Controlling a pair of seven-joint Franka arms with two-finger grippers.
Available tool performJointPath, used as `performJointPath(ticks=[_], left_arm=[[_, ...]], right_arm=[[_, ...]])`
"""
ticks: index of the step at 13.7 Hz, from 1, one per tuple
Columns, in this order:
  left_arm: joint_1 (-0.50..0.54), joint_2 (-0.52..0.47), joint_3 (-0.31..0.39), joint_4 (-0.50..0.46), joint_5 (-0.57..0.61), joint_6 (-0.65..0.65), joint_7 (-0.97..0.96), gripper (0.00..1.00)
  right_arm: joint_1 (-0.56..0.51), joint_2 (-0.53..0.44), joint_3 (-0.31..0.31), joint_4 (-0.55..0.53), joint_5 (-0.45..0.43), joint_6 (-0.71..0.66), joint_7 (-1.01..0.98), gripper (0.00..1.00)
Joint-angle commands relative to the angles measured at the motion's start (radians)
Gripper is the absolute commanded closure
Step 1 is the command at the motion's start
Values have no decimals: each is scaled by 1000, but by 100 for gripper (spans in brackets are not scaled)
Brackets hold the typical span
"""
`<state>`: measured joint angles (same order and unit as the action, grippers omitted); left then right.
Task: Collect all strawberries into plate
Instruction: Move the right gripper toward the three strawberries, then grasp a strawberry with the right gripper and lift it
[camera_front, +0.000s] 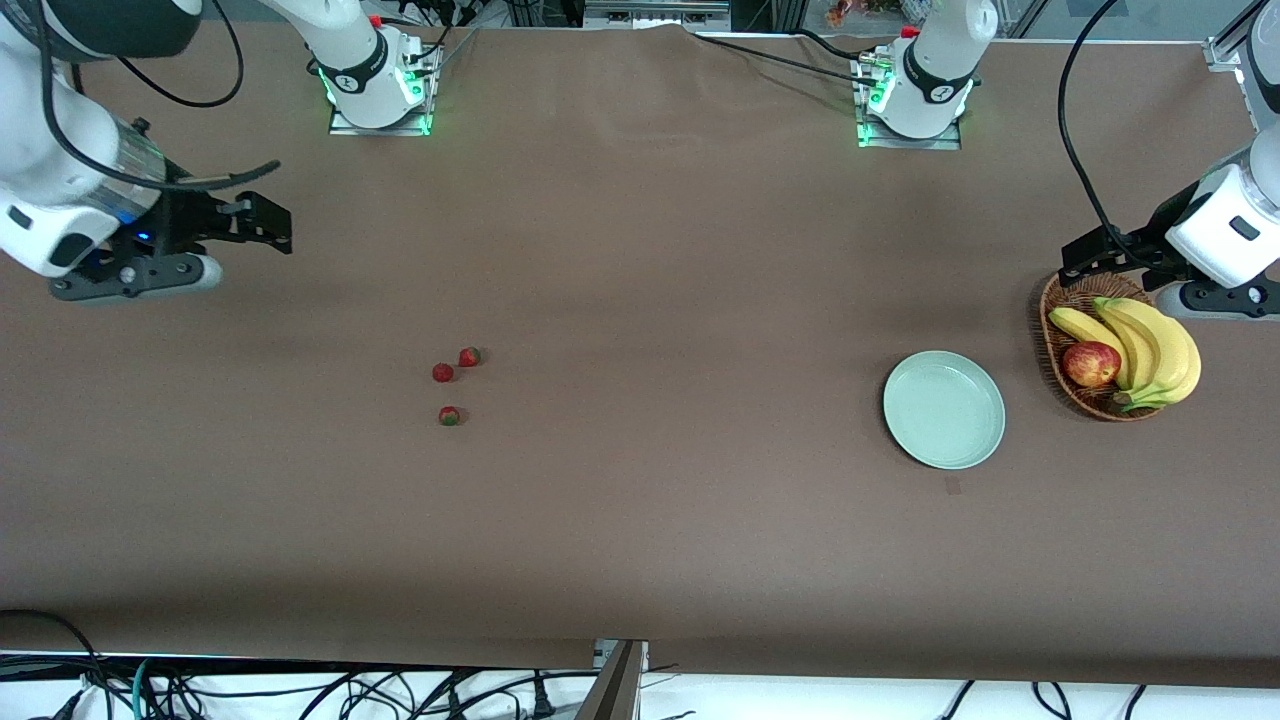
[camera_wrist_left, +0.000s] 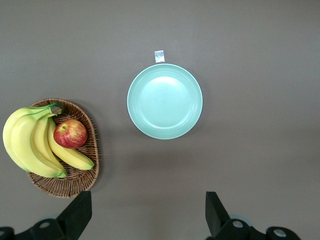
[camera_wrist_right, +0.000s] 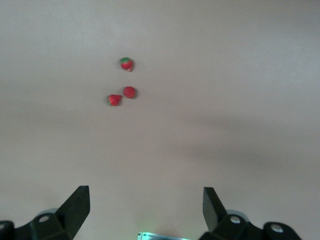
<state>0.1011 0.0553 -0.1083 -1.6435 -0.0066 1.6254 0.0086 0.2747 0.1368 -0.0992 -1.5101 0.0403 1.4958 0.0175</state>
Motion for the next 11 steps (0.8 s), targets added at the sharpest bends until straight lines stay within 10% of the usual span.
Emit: performJointPath(ticks=[1,5,11], left_arm=[[2,-9,-5,10,19,-18,-4,0],[2,-9,-5,10,19,-18,-4,0],[2,-9,-5,10,19,-18,-4,0]], right_arm=[[3,-2,1,-114,26,105,-2,0],[57,74,1,-323,27,424,73,1],[164,349,7,-331,27,753,203,5]])
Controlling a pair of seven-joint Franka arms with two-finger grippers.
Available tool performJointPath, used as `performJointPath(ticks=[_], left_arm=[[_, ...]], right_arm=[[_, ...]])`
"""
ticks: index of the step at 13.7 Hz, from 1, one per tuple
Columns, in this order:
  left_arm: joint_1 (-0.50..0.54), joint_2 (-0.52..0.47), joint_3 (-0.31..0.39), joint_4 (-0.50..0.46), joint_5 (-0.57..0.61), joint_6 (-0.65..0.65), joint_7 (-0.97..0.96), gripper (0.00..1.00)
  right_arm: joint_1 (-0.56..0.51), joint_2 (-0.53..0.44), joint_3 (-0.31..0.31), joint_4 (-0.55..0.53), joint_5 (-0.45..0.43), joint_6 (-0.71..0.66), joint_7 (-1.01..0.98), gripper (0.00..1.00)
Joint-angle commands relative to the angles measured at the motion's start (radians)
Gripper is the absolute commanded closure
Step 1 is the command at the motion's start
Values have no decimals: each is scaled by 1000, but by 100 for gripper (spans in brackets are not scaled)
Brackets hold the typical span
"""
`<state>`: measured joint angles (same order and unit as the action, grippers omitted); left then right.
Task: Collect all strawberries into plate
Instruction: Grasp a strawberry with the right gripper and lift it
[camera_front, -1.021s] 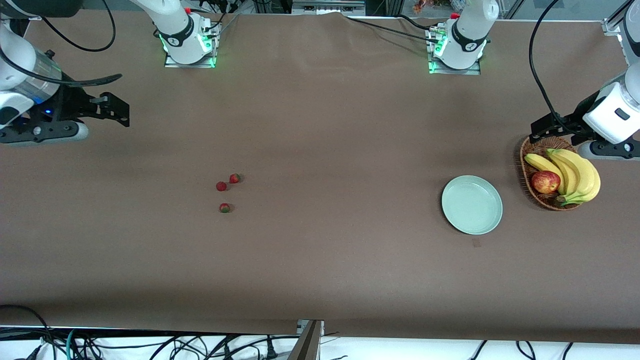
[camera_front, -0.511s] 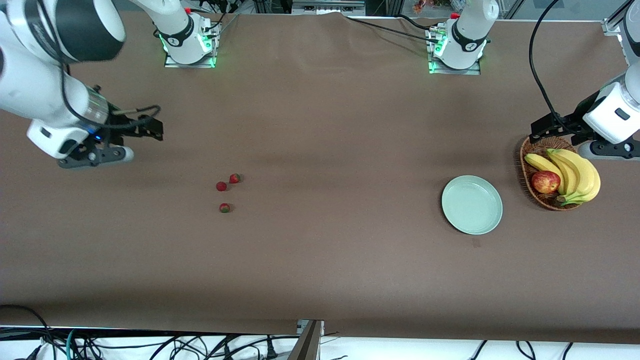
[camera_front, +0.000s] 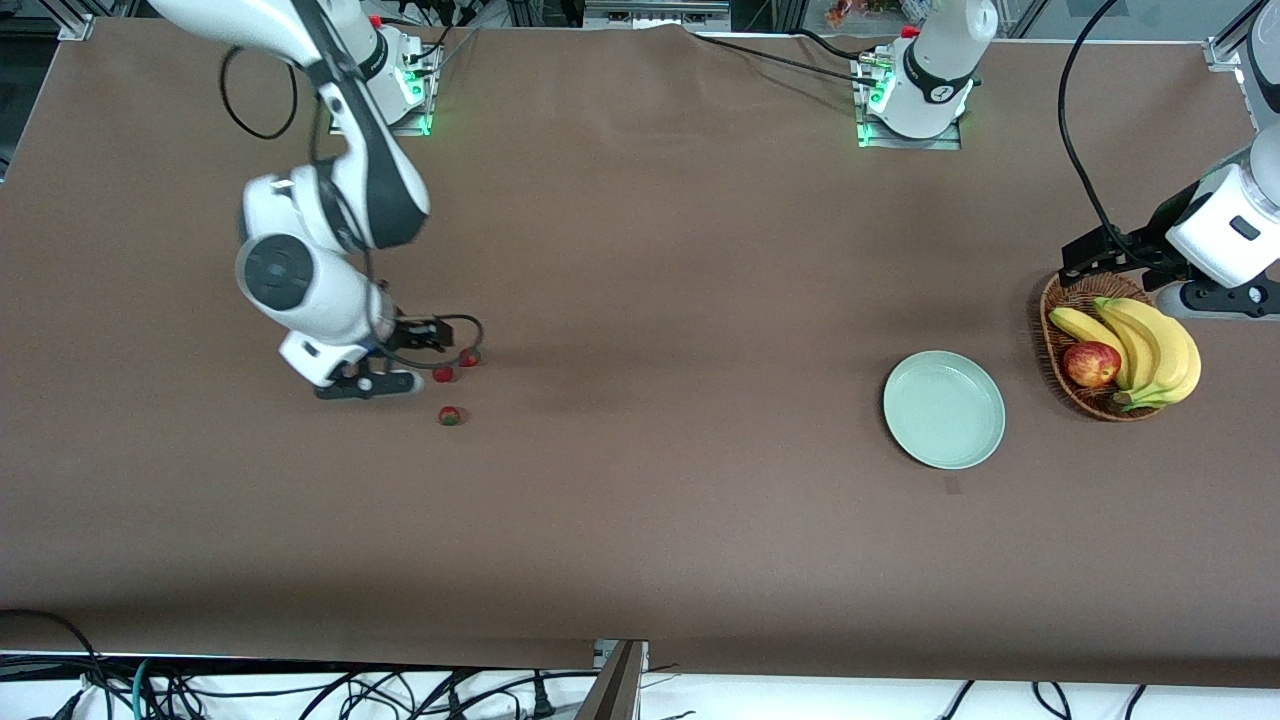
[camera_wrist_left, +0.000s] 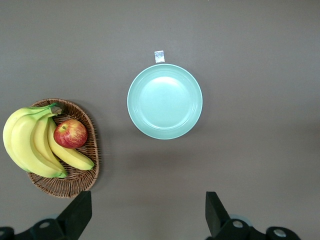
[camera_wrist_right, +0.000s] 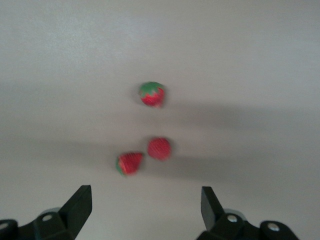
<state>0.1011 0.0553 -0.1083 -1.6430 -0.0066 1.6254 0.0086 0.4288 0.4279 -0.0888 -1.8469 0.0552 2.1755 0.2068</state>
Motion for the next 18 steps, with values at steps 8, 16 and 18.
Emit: performJointPath(ticks=[8,16,18], left_arm=[[2,-9,-5,9,19,-18,-4,0],[2,-9,-5,9,19,-18,-4,0],[2,-9,-5,9,19,-18,-4,0]], right_arm=[[-1,115,-5,-43,12,179,0,9],[-2,98,-6,-109,12,185,0,36],[-2,101,-6,-109,12,190,0,40]])
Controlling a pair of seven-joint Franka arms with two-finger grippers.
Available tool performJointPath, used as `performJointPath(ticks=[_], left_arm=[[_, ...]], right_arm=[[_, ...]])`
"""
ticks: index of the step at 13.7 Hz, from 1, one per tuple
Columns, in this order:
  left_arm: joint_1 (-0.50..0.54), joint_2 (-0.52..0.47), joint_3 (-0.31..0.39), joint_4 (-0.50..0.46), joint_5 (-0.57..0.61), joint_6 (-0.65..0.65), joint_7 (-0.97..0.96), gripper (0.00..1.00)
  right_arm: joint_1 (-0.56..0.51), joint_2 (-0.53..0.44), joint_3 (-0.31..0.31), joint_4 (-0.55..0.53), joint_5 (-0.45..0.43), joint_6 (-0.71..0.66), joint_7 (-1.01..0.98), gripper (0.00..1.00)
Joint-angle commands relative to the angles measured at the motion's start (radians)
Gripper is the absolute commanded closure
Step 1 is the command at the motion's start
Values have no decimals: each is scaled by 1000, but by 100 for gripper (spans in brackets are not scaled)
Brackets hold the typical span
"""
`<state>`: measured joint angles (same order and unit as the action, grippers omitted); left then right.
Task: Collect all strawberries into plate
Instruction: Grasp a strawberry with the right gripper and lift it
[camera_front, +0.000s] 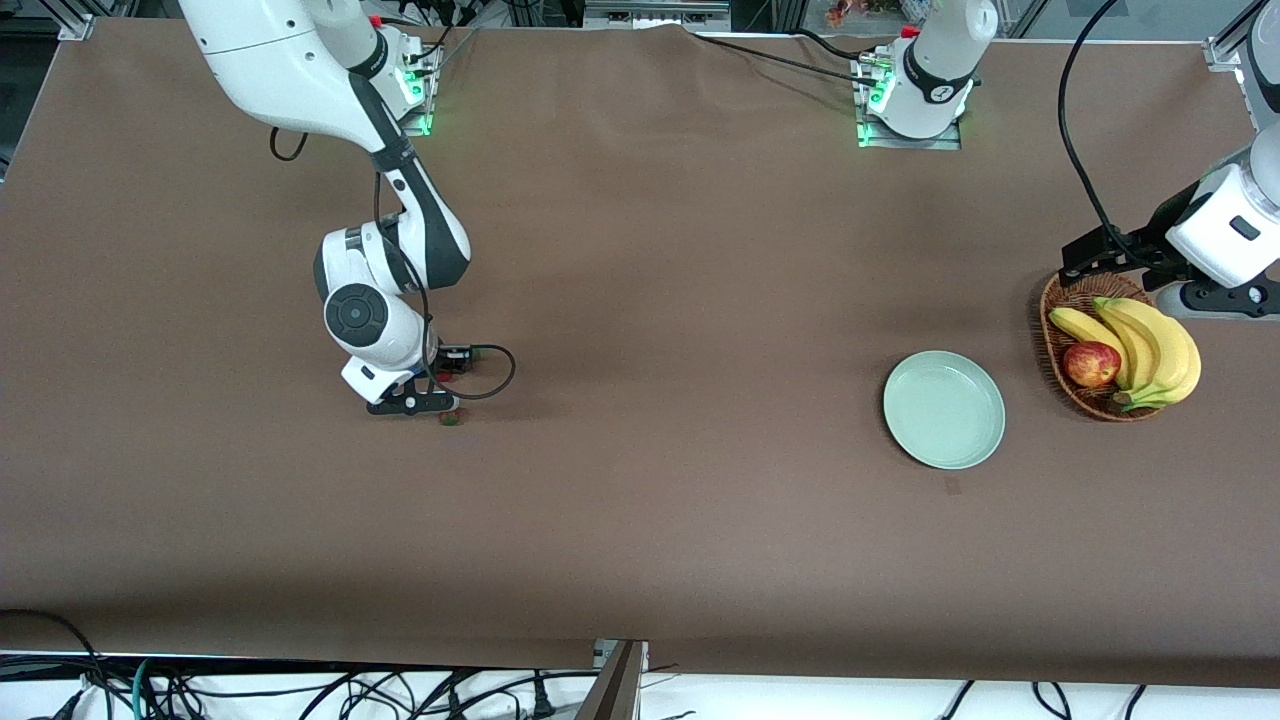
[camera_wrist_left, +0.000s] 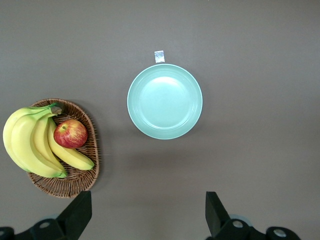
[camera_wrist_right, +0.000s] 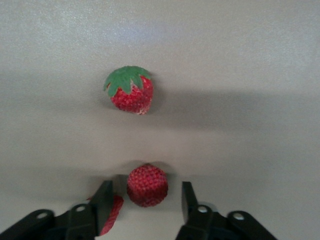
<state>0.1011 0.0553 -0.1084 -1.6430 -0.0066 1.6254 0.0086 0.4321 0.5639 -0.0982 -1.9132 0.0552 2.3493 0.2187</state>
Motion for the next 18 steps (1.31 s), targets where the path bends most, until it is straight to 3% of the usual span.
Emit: performJointPath(ticks=[1,4,8,14,18], left_arm=[[2,-9,-5,9,19,-18,-4,0],[2,-9,-5,9,19,-18,-4,0],[0,-9,-5,9,19,-18,-4,0],[0,-9,-7,9,19,-18,-7,0],[0,-9,-7,9,19,-18,-7,0]], right_arm=[[-9,-32,3,-38,12,18,-12,42],[-26,-27,3,-32,12,27,-12,49],[-26,-24,3,-32,14,36,-9,81],[-24,-35,3,-12,14,21,-8,97],[-13,-36,6,178,17,-215,53,98]])
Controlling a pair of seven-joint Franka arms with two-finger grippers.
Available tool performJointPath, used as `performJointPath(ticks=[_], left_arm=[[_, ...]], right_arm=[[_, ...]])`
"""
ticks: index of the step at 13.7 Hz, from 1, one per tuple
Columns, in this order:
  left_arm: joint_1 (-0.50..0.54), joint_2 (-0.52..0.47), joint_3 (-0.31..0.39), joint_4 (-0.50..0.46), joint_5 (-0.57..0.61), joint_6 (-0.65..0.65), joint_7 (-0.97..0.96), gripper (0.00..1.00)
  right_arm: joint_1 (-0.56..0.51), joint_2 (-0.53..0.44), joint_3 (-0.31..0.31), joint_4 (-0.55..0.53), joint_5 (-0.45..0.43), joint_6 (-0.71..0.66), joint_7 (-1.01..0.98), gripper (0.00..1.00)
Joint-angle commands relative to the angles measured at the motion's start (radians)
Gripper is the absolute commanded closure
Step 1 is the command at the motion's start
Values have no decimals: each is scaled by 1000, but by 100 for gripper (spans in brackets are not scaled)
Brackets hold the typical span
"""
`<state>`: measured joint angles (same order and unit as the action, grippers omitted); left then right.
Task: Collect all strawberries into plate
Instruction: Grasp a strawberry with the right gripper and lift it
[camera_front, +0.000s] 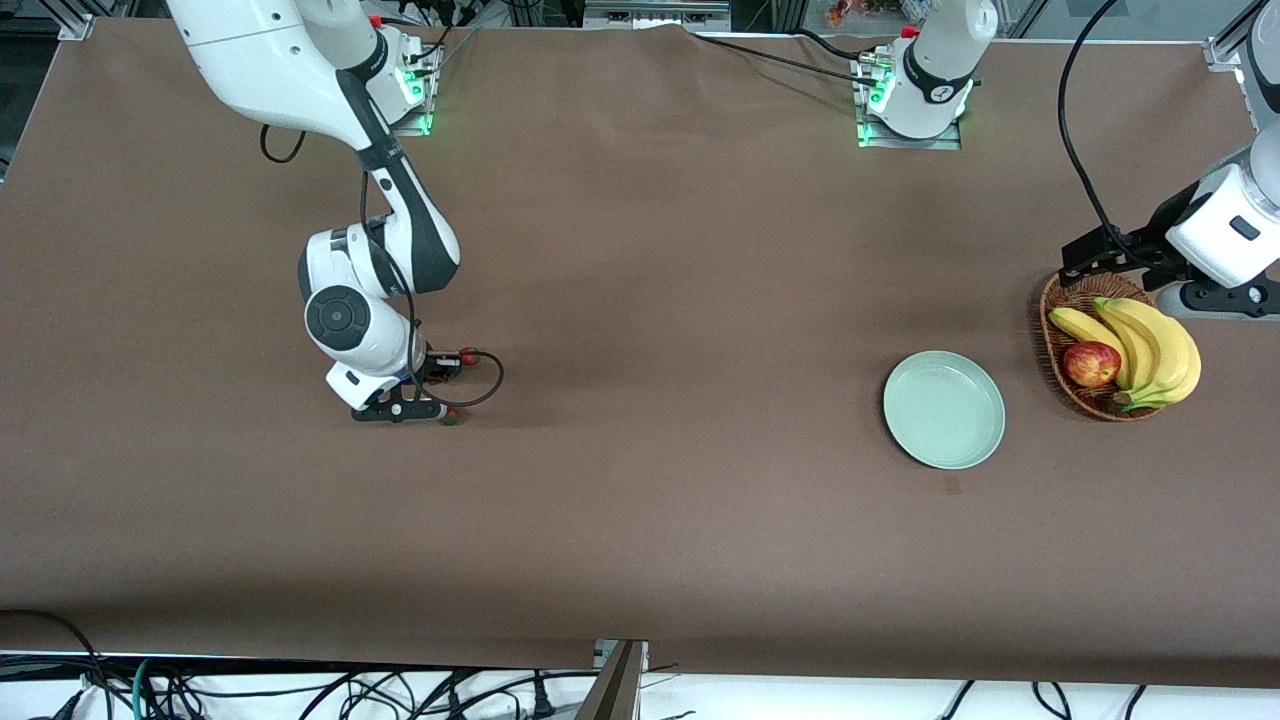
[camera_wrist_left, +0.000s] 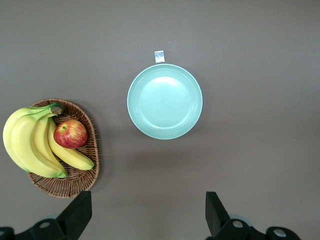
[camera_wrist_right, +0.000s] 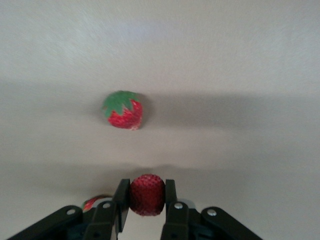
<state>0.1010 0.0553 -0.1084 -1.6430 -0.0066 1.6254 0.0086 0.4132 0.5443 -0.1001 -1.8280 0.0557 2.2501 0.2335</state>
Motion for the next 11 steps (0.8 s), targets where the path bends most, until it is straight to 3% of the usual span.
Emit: performJointPath(ticks=[1,4,8,11], left_arm=[[0,-9,-5,9,19,-18,-7,0],[0,-9,-7,9,19,-18,-7,0],[0,-9,-5,9,19,-18,-7,0],[0,-9,-7,9,19,-18,-7,0]], right_arm=[[13,-4,16,145,57,-142,76,98],[41,52,71,245,188,-142,176,98],[212,198,80,438,207,-103,511,98],[321,324,85,570,216,52,734,97]])
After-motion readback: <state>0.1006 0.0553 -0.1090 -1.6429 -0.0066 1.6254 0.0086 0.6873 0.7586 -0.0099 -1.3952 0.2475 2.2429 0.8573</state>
